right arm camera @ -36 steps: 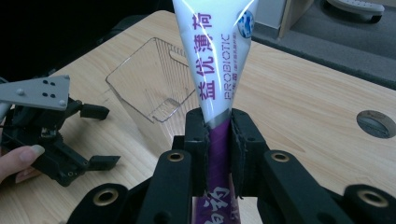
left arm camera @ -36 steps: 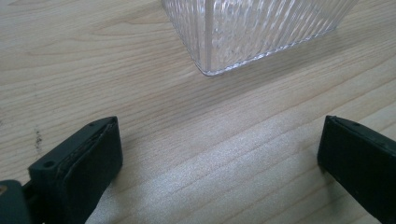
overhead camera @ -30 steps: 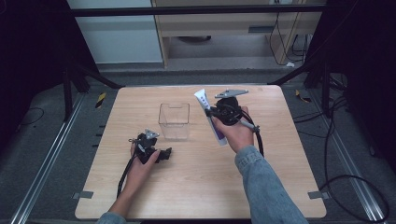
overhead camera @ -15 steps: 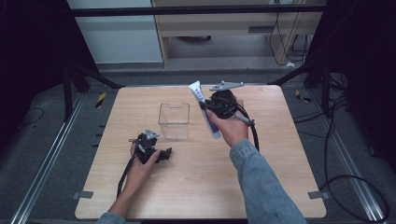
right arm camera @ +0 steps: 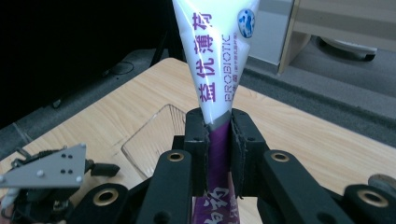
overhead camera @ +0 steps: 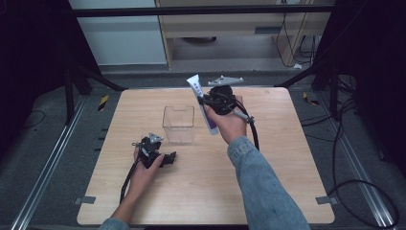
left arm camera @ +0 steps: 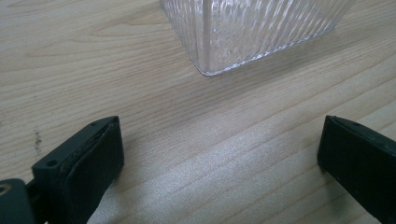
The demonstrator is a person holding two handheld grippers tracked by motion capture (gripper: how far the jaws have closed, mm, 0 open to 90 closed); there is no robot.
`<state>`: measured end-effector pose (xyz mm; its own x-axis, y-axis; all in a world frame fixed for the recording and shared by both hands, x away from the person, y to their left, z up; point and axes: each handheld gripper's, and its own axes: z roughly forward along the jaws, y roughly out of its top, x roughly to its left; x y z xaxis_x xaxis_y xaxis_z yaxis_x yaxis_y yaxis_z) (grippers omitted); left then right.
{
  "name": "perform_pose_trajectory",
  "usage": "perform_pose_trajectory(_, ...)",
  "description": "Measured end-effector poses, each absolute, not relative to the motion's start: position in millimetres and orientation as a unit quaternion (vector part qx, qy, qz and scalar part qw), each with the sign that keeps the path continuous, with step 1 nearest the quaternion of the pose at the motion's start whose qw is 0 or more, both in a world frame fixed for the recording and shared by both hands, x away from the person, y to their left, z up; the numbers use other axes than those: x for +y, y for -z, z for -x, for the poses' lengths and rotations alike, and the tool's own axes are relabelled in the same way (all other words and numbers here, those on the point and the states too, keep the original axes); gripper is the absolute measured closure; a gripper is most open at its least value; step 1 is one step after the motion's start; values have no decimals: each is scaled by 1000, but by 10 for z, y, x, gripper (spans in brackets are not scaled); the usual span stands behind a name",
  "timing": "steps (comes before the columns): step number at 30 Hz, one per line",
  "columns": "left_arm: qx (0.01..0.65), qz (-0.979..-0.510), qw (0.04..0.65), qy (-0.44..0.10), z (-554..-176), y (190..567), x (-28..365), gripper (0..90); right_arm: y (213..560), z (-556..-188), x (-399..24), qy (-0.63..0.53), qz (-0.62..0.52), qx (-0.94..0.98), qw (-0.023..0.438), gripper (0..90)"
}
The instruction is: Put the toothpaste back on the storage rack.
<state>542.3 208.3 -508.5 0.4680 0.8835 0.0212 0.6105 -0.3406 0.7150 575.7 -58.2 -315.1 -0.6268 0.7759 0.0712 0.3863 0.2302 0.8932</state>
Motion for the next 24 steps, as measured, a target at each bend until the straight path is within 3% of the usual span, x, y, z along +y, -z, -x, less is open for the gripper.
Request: perform_pose_trajectory(24,471,-793,326,-208,-5427,5082,2084,0,3093,-6151,-167,-525,-390,725,217,787)
